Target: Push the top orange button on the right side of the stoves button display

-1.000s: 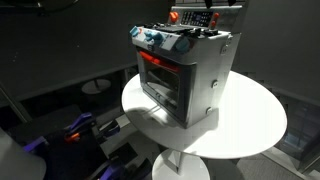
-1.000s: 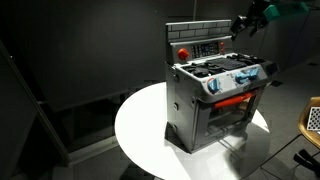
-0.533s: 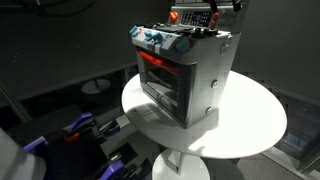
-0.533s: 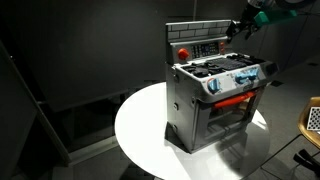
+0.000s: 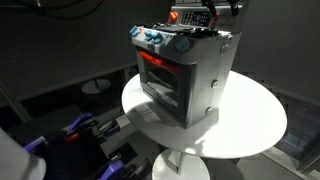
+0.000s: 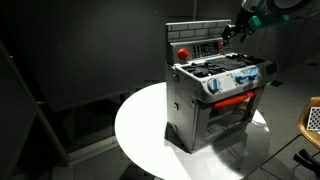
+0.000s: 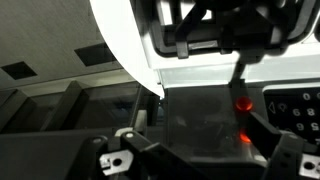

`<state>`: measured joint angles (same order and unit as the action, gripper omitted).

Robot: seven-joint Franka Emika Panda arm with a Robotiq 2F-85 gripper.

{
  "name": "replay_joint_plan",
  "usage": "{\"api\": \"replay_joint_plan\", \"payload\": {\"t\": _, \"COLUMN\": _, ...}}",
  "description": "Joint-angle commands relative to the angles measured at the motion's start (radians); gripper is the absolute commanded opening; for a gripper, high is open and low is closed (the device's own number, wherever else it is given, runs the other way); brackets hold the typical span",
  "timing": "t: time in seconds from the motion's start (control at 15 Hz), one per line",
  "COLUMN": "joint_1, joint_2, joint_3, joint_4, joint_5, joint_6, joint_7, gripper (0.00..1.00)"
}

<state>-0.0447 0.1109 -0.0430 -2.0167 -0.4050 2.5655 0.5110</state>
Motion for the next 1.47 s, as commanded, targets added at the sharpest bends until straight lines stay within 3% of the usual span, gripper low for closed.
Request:
{"api": "replay_joint_plan", "payload": {"t": 0.0, "joint_1": 0.023, "joint_2": 0.023, "joint_3": -0.023, "joint_4": 0.039, "joint_5": 0.005, "joint_6": -0.008, "joint_7": 0.012, "gripper": 1.00}}
{"api": "replay_joint_plan", "payload": {"t": 0.87, "joint_1": 0.026, "joint_2": 0.010, "joint_3": -0.036, "joint_4": 0.033, "joint_5": 0.019, "joint_6": -0.004, "joint_7": -0.011, "gripper": 1.00}}
{"api": "replay_joint_plan", "payload": {"t": 1.4, "joint_1": 0.010, "joint_2": -0.138, "joint_3": -0.017, "joint_4": -0.041, "joint_5": 0.213, "joint_6": -0.149, "joint_7": -0.202, "gripper": 1.00}}
